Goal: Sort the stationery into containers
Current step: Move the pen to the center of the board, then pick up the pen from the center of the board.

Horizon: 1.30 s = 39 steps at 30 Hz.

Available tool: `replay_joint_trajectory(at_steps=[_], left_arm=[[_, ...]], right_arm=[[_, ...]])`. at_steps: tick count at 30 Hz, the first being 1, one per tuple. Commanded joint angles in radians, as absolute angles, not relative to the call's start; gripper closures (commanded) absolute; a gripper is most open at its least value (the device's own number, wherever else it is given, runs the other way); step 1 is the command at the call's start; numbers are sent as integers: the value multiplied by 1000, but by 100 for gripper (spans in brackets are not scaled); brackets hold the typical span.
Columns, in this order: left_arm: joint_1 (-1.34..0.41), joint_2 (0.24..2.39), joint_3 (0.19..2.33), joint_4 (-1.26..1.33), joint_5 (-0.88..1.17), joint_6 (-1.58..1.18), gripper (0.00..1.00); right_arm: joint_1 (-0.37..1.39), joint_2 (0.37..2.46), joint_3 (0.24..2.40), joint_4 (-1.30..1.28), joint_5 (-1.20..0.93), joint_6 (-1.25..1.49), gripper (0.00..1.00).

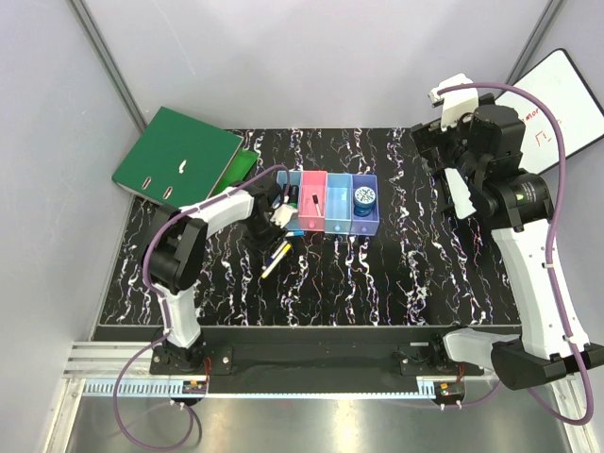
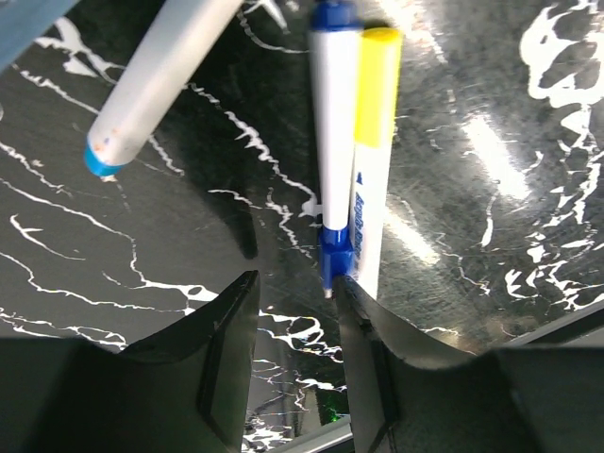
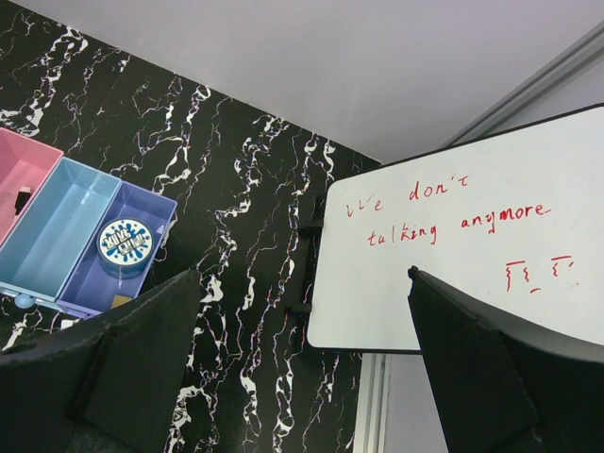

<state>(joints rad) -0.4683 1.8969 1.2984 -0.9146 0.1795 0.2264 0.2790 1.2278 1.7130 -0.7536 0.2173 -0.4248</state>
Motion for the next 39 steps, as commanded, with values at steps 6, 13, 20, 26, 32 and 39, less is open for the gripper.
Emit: replay_joint_trajectory(at_steps=[6,13,20,26,32,39], left_arm=[[-486,1828,1304,-897,210,207,58],[-499,1842,1286,-893,213,198,58],[-509,1882,1287,-845,158,192,58],[-511,1907,1276,-828,146,190,59],[-512,1928,1264,-821,129,193,85],[-512,1916,1255,-824,132,209,100]], right_arm=[[273,1227,1755,-747,210,-414,0],[275,1226,1753,-747,210,-413,0],[275,1224,1759,-750,207,-410,0],[273,1221,1755,-750,202,-406,0],[271,1221,1753,-750,202,-402,0],[273,1223,1756,-752,201,-402,0]])
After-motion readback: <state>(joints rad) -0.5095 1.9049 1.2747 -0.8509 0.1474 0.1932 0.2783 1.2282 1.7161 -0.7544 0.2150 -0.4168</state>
